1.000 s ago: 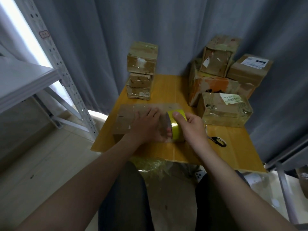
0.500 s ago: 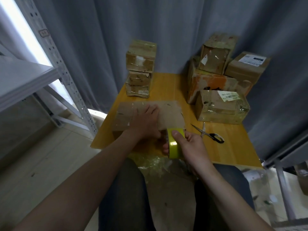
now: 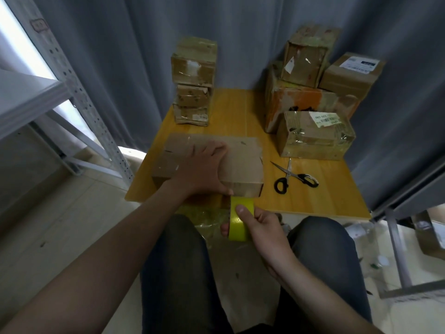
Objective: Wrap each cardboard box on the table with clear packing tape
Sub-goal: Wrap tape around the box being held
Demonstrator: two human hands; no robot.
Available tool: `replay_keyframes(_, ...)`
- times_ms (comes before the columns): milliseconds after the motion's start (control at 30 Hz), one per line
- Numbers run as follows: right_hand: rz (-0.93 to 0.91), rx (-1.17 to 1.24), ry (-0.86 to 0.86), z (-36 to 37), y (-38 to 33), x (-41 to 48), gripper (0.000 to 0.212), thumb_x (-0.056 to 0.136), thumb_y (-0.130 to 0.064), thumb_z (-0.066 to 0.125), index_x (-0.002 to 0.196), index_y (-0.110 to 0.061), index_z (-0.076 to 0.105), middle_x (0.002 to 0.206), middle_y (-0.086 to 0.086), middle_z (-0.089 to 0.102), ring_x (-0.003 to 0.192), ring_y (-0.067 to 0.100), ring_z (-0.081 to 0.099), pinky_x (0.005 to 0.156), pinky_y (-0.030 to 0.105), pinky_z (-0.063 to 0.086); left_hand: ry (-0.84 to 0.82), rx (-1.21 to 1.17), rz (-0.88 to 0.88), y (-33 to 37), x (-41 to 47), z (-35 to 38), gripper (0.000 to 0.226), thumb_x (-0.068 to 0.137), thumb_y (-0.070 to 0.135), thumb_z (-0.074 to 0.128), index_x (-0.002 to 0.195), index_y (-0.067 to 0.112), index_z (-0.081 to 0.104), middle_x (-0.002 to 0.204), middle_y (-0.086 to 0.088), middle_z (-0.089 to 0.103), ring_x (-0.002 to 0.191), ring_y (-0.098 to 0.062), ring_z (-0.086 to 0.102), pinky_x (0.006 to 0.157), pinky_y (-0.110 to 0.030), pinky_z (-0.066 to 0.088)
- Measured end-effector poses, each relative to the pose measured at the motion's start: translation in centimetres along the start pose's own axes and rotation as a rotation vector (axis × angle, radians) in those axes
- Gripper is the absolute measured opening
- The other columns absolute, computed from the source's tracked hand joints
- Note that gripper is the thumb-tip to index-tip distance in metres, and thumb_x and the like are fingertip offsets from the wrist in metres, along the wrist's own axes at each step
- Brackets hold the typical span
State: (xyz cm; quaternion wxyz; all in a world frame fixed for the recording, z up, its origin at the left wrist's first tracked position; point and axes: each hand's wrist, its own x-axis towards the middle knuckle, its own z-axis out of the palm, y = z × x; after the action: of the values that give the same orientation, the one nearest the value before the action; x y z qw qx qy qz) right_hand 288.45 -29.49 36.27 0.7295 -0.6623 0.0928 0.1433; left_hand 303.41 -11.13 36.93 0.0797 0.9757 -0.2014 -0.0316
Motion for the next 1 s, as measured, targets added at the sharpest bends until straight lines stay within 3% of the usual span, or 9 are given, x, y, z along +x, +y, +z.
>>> replay_keyframes(133, 0.025, -0.029, 0.015, -0.5, -0.3, 0.3, 0.025, 0.098, -0.031, 0.068, 0.109, -0.009, 0.066, 0.098, 0.012, 0.077, 0.089, 0.026, 0.076, 0.084, 0.036, 0.06, 0.009, 0.021, -0.021, 0.3, -0.5, -0.4, 0.122, 0.065, 0.081, 0.072, 0.161, 0.027, 0.019, 0.157, 0.003, 0.015, 0.146, -0.032, 0.015, 0.118, -0.052, 0.026)
replay_keyframes(233, -0.044, -0.289, 0.131, -1.7, -1.3, 1.0, 0.038, 0.092, -0.039, 0.075, 0.109, -0.019, 0.047, 0.099, 0.003, 0.061, 0.086, 0.015, 0.062, 0.073, 0.024, 0.052, 0.024, 0.05, -0.013, 0.3, -0.5, -0.4, 0.122, 0.064, 0.082, 0.071, 0.16, 0.026, 0.021, 0.156, 0.001, 0.017, 0.144, -0.032, 0.018, 0.117, -0.053, 0.031)
replay_keyframes(333, -0.39, -0.483, 0.243, -2.7, -3.2, 2.0, 0.036, 0.097, -0.054, 0.059, 0.118, -0.025, 0.058, 0.112, -0.005, 0.058, 0.107, 0.015, 0.059, 0.092, 0.034, 0.052, 0.036, 0.085, 0.002, 0.1, -0.4, -0.1, 0.123, 0.063, 0.085, 0.068, 0.159, 0.023, 0.022, 0.154, -0.002, 0.018, 0.143, -0.032, 0.022, 0.116, -0.055, 0.033)
replay_keyframes(400, -0.552, -0.632, 0.17, -2.4, -5.2, 3.2, 0.04, 0.105, -0.045, 0.046, 0.132, -0.021, 0.062, 0.129, -0.007, 0.057, 0.123, 0.008, 0.051, 0.109, 0.031, 0.042, 0.049, 0.11, 0.015, 0.1, -0.4, -0.1, 0.122, 0.066, 0.086, 0.066, 0.159, 0.02, 0.022, 0.155, -0.004, 0.019, 0.144, -0.03, 0.021, 0.119, -0.053, 0.028)
replay_keyframes(500, -0.35, -1.13, -0.167, -0.5, -7.3, 5.7, 0.056, 0.112, -0.041, 0.019, 0.161, -0.014, 0.032, 0.17, 0.005, 0.025, 0.156, 0.009, 0.014, 0.128, 0.035, 0.002, 0.061, 0.095, 0.036, 0.3, -0.4, -0.3, 0.114, 0.072, 0.076, 0.069, 0.159, 0.017, 0.025, 0.155, -0.004, 0.021, 0.144, -0.028, 0.02, 0.121, -0.048, 0.022)
replay_keyframes(600, -0.182, -1.456, -0.196, 1.0, -7.0, 8.8, 0.07, 0.109, -0.055, 0.01, 0.166, -0.016, 0.0, 0.173, 0.006, -0.01, 0.158, 0.017, -0.017, 0.128, 0.047, -0.011, 0.04, 0.009, 0.059, 0.1, -0.6, -0.7, 0.102, 0.073, 0.063, 0.076, 0.156, 0.021, 0.033, 0.152, -0.001, 0.024, 0.141, -0.025, 0.025, 0.122, -0.046, 0.023)
replay_keyframes(667, -0.213, -1.551, -0.135, 1.4, -7.0, 11.7, 0.072, 0.109, -0.056, 0.017, 0.166, -0.017, -0.001, 0.173, 0.008, -0.012, 0.158, 0.021, -0.019, 0.127, 0.051, -0.012, 0.04, -0.04, 0.074, -0.1, -1.0, -1.0, 0.095, 0.072, 0.064, 0.078, 0.149, 0.023, 0.042, 0.152, 0.001, 0.026, 0.141, -0.024, 0.027, 0.12, -0.045, 0.024)
replay_keyframes(900, -0.248, -1.537, 0.029, 1.5, -8.0, 17.7, 0.074, 0.108, -0.057, 0.006, 0.165, -0.012, 0.009, 0.174, 0.005, 0.003, 0.16, 0.021, -0.004, 0.128, 0.05, -0.006, 0.006, -0.051, 0.005, 0.6, -1.1, -1.6, 0.103, 0.073, 0.07, 0.075, 0.154, 0.023, 0.033, 0.161, -0.002, 0.023, 0.147, -0.026, 0.024, 0.123, -0.048, 0.016)
replay_keyframes(1000, -0.258, -1.528, 0.04, 1.3, -7.9, 17.5, 0.073, 0.108, -0.056, 0.007, 0.165, -0.012, 0.01, 0.174, 0.005, 0.004, 0.16, 0.021, -0.003, 0.128, 0.05, -0.006, -0.102, -0.196, -0.091, 1.7, -2.1, -2.5, 0.088, 0.086, 0.055, 0.07, 0.158, 0.023, 0.032, 0.164, 0.0, 0.022, 0.147, -0.026, 0.028, 0.125, -0.05, 0.016)
